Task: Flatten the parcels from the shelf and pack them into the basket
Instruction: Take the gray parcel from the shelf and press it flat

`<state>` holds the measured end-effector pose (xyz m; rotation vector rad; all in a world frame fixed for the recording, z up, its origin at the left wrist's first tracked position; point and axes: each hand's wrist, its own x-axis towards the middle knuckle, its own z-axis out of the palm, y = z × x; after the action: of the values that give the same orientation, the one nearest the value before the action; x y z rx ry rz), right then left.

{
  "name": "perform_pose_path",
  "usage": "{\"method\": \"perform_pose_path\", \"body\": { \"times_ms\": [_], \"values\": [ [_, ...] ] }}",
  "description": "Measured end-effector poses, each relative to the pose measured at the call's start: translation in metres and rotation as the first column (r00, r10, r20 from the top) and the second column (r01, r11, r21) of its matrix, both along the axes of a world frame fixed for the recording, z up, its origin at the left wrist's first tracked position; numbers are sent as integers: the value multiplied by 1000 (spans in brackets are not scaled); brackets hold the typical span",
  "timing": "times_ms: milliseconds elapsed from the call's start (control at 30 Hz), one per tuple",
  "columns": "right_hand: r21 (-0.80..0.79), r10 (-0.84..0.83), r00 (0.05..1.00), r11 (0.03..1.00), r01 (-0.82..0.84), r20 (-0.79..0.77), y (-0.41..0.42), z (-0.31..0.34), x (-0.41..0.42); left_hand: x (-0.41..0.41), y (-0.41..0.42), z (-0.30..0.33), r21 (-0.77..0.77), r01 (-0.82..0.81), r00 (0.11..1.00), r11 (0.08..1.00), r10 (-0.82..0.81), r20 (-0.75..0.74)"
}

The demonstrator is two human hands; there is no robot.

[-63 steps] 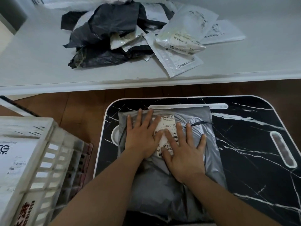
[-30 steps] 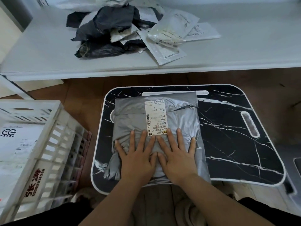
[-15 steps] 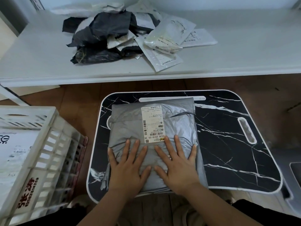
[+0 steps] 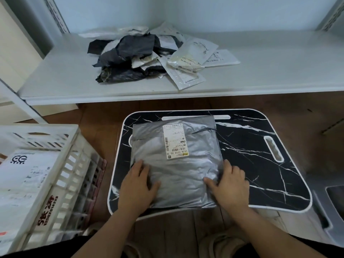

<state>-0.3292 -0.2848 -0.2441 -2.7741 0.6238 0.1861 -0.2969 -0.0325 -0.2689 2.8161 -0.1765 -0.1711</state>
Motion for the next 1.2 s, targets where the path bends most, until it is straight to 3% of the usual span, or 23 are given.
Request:
{"method": "perform_pose_path", "body": {
  "times_ms": [67, 133, 233, 300, 333, 367, 400, 433, 467, 533, 567, 633, 767, 833, 933, 1200],
  "values": [
    [231, -118, 991, 964, 131, -66, 4, 9, 11, -5, -6, 6, -46, -94, 992, 995, 97, 79],
    [294, -66, 997, 953, 76, -43, 4, 21, 24, -11, -16, 19, -61, -200, 979, 978, 202, 26],
    [158, 128, 951, 971, -178, 282, -2, 42, 45, -13, -31, 42, 38, -301, 924, 953, 301, -237],
    [36, 151, 895, 983, -182, 419, -6, 55, 59, -6, -45, 53, -77, -368, 794, 927, 270, -545],
    [3, 137, 903, 988, -152, 407, -7, 58, 63, -3, -54, 60, -240, -510, 672, 826, 208, -711],
    [-5, 118, 925, 992, -124, 362, -6, 58, 64, -1, -64, 67, -362, -662, 522, 656, 57, -851],
    [-15, 122, 945, 992, -123, 303, -4, 57, 65, 3, -72, 73, -419, -721, 465, 552, -63, -883],
    [-32, 163, 957, 987, -160, 240, 1, 55, 63, 7, -78, 74, -468, -707, 506, 530, -83, -858],
    [-54, 234, 954, 972, -228, 189, 7, 52, 60, 12, -81, 73, -510, -627, 625, 589, -11, -781],
    [-75, 374, 918, 927, -367, 129, 17, 42, 55, 25, -77, 67, -374, -318, 905, 871, 161, -394],
    [-76, 413, 906, 910, -407, 95, 22, 35, 54, 30, -71, 63, -246, -218, 968, 945, 177, -180],
    [-87, 447, 894, 891, -445, 7, 30, 21, 55, 38, -56, 55, -71, -129, 991, 989, 131, 16],
    [-59, 474, 877, 876, -479, -81, 39, 0, 57, 43, -33, 31, 165, 26, 997, 986, -14, -74],
    [-71, 495, 861, 861, -504, -115, 42, -9, 55, 44, -27, 19, 186, 76, 990, 980, -51, -134],
    [-91, 504, 857, 853, -513, -111, 43, -31, 53, 44, -19, -3, 223, 154, 986, 962, -135, -97],
    [-131, 485, 874, 867, -482, -5, 43, -44, 52, 42, -19, -24, 219, 144, 988, 965, -151, 15]
  ]
}}
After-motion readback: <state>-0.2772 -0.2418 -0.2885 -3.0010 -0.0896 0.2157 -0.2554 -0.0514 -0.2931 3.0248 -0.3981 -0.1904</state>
